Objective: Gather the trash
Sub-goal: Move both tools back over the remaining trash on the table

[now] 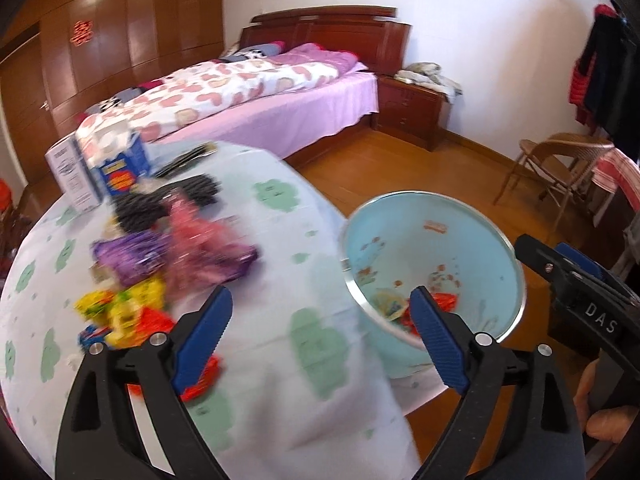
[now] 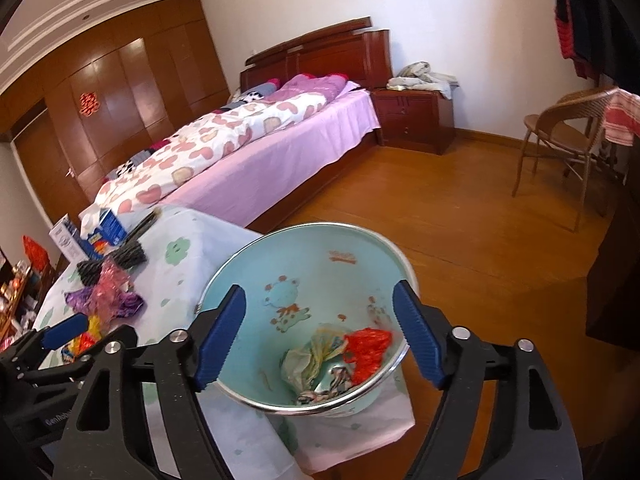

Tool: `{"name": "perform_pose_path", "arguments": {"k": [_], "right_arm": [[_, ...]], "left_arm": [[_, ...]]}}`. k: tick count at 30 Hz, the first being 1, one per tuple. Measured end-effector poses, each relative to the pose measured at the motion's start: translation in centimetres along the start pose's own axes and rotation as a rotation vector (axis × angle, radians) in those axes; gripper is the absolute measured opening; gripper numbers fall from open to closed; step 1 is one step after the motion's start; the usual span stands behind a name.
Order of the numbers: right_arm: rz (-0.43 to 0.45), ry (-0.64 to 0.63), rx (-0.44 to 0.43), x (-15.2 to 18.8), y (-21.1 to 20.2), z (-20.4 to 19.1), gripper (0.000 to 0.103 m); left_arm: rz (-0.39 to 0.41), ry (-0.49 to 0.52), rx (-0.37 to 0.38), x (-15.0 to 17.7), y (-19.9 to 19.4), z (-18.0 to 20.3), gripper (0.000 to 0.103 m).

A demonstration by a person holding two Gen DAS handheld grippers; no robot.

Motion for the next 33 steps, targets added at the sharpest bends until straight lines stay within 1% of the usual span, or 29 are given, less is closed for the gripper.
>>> {"name": "perform_pose_path", "arguments": {"k": [2,6,14,20,27,30,33], "right_arm": [[-0.005,-0.017,-0.009,0.3,0.0,-0.9,0.081],[-0.017,-0.049,-0.031,0.9,-0.1,-2.8,0.082],[-0.027,-0.127,-0.081,1.9,-0.7,-7.1,0.082],[-0.025,-0.180,-0.117,2.4,-1.3,-10.0,0.082],[-0.030,-0.217,-0.167,2.8,-1.1,-13.6,0.082],[-0.043,-0.237,-0.199,3.3,-1.1,-15.5,0.082],[-0.059,-0.243,-0.228,3.8,-0.9,-16.5,0.082]], "left_arm": [[-0.006,-0.022,-0.023,0.5,-0.4,-1.5,0.089],[-0.007,-0.044,-0.065,1.1,-1.2,-3.7,0.089],[0.003,-0.082,-0.094,2.2,-2.9,-6.8,0.090],[-0.003,-0.126,-0.123,4.1,-3.9,-10.7,0.090],[-0.023,-0.199,-0.212,7.1,-5.1,-16.2,0.090],[-0.024,-0.220,-0.235,8.0,-5.7,-17.8,0.090],[-0.022,-0.244,-0.243,8.4,-6.1,-19.0,0.090]]}}
Point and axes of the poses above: each gripper's, at about its wrist camera, not at the fingertips, and y roughly the way its jaws point, z to its right, x to its underside, the point moved 5 cm from there along y, roughly the way its jaws point, and after that the axes turned 2 degrees about x, right-handed, at the moved point
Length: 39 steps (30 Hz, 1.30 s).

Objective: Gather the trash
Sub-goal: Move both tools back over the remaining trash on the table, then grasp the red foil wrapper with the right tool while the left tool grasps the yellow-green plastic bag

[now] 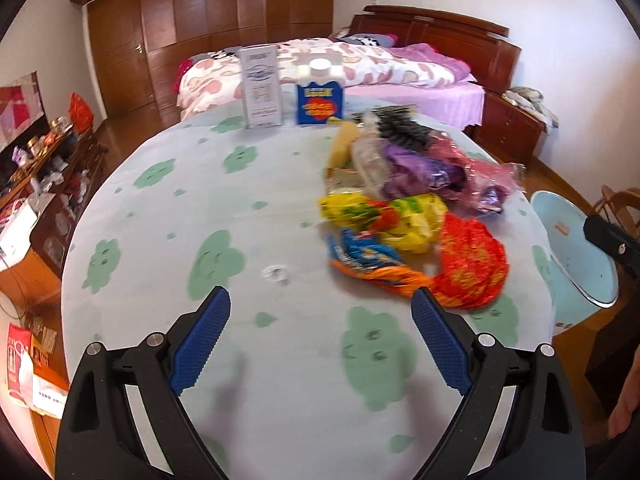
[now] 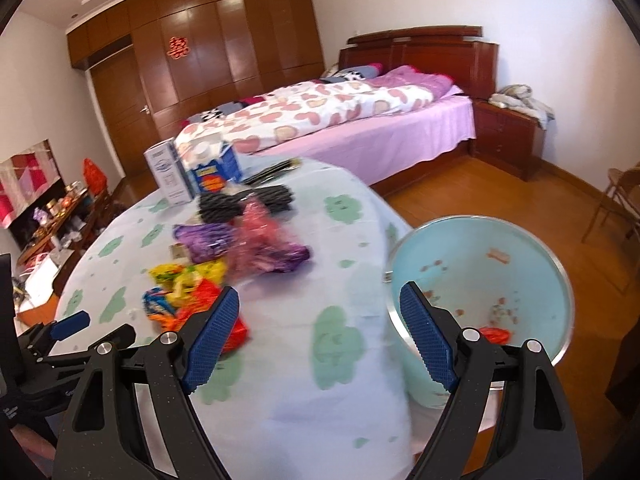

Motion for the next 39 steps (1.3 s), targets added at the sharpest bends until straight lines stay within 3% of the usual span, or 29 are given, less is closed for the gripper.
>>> {"name": "perform_pose_path", "arguments": {"k": [15,18,20,25,33,39], "right_arm": [[-0.142,-0.047,-0.136,2.1,6.1,-6.9,0.080],[-0.199,-0.057,-0.178,2.9,7.1,-8.0,0.061],[-0.217,-0.059,-0.202,3.2,7.2,-8.2,0.042],[-0.220,-0.079,-0.240,3.5,6.6,-8.4,0.024],[-0.187,-0.105,-0.305,3.1,3.2,-7.4,0.018],[-0.092,-0.051,-0.259,1.0,0.0,-3.7,0.017]], "left_arm": [[0.020,-0.067,-0.058,0.5,-1.1,-4.9,0.090],[0.019,-0.085,-0.064,0.5,-1.0,-5.7,0.090],[0.017,-0.095,-0.064,0.5,-0.9,-6.1,0.090],[0.014,-0.104,-0.063,0.6,-0.8,-6.1,0.090],[0.027,-0.092,-0.062,0.0,-1.2,-5.3,0.089],[0.031,-0.062,-0.026,-0.7,-0.6,-2.9,0.089]]}}
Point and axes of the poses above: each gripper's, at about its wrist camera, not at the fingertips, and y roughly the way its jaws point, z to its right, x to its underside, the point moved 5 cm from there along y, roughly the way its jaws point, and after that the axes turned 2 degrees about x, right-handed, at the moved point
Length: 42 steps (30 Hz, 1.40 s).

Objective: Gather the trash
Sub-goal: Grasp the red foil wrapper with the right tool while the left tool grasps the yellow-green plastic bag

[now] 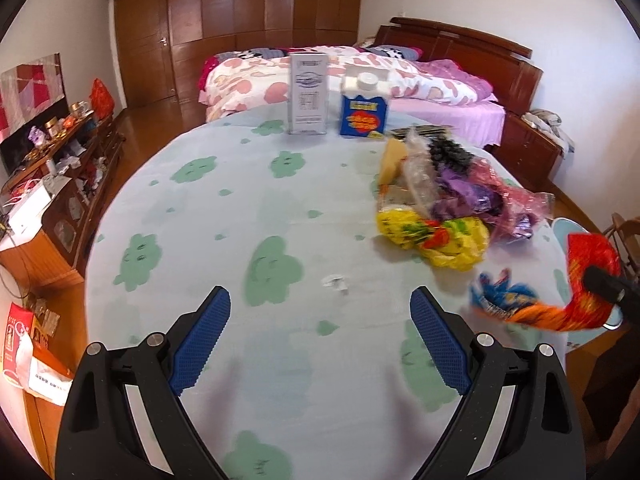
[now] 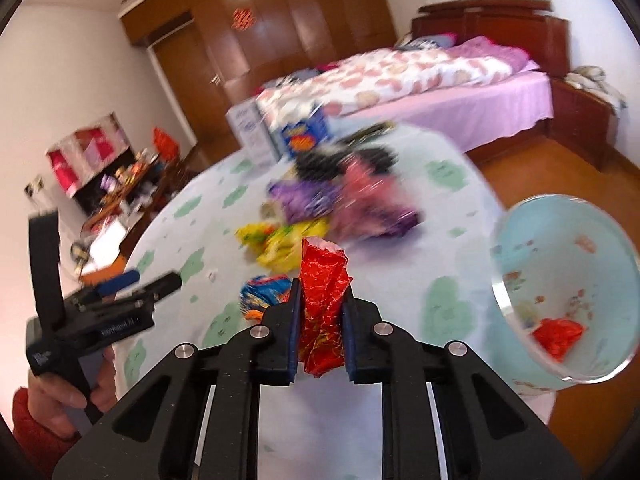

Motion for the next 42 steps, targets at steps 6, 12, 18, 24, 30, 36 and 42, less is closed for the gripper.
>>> {"name": "perform_pose_path", "arguments": {"k": [6,12,18,24,30,36,42], "right_arm": [[0.077,0.041,0.074,-1.4,-2.0,3.1,0.016],[0.061,0.092,0.087,-1.4,-1.5,5.0,0.016],[0.066,0.101,0.085,-1.4,-1.8,5.4,0.016],[0.063,0.105,0.082,-1.4,-1.9,5.3,0.016],[0.083,0.084,0.073,-1.6,-2.6,4.6,0.016],[0.100,0.081,0.067,-1.9,-3.5,4.2,0.016],[0.131,0.062,0.055,-2.3,-5.0,3.3,0.016]], "left_arm": [[0.017,0.052,0.052,-1.5,1.4,4.5,0.085],[-0.022,0.061,0.091,-2.4,4.5,8.9,0.075],[-0.094,0.007,0.110,-2.3,7.3,9.8,0.052],[-0.093,-0.021,0.150,-1.8,6.8,8.1,0.030],[-0.086,0.007,0.145,-1.0,4.3,6.5,0.028],[-0.051,0.007,0.106,-0.4,1.1,3.7,0.028],[0.024,0.004,0.098,-1.8,-1.9,3.1,0.028]]}}
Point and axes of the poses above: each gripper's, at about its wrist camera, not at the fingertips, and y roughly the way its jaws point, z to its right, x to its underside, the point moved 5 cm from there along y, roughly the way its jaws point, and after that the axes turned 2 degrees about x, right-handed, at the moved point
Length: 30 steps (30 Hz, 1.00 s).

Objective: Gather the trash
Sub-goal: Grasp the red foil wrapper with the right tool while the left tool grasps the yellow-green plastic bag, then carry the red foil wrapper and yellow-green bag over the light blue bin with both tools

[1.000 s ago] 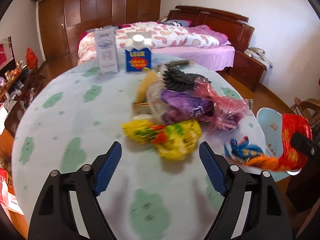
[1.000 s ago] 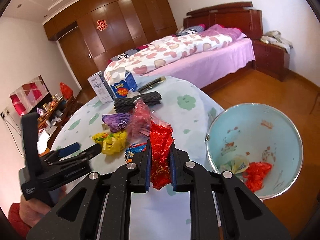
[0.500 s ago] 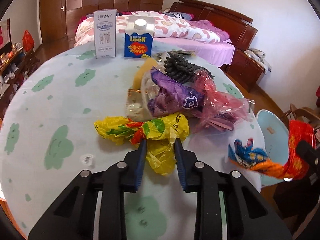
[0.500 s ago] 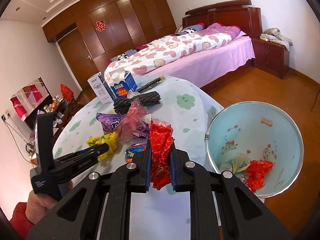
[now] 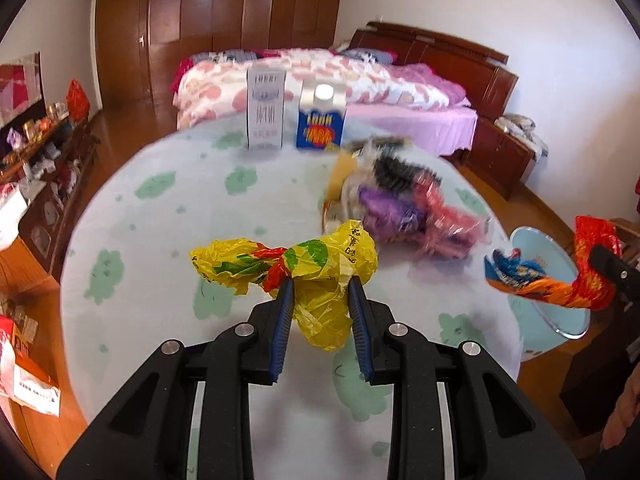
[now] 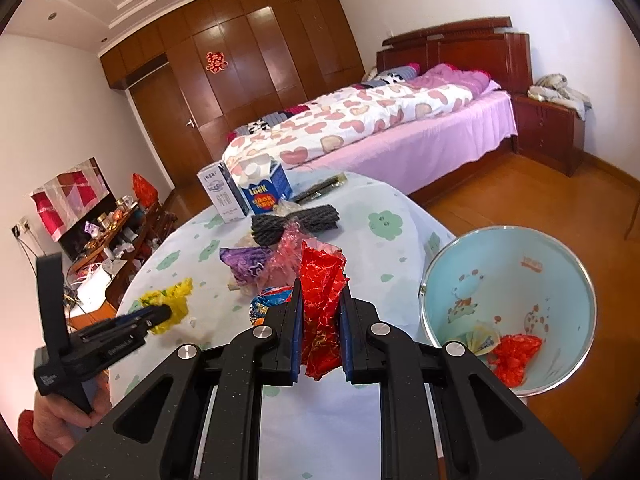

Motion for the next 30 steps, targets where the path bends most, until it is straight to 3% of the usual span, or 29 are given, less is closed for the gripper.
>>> {"name": "perform_pose_path", "arguments": {"k": [14,30], "right_arm": [[0.092,0.023,0.027,-2.0,-3.2,1.5,0.016],[0.172,0.103,0.189,-3.5,-5.3,8.0,0.016]], "left_arm": [[0.089,0.152,0.078,-2.0,-3.1,7.6,0.028],[0.111,0.276,0.186,-2.8,-2.8,15.6,0.028]]}}
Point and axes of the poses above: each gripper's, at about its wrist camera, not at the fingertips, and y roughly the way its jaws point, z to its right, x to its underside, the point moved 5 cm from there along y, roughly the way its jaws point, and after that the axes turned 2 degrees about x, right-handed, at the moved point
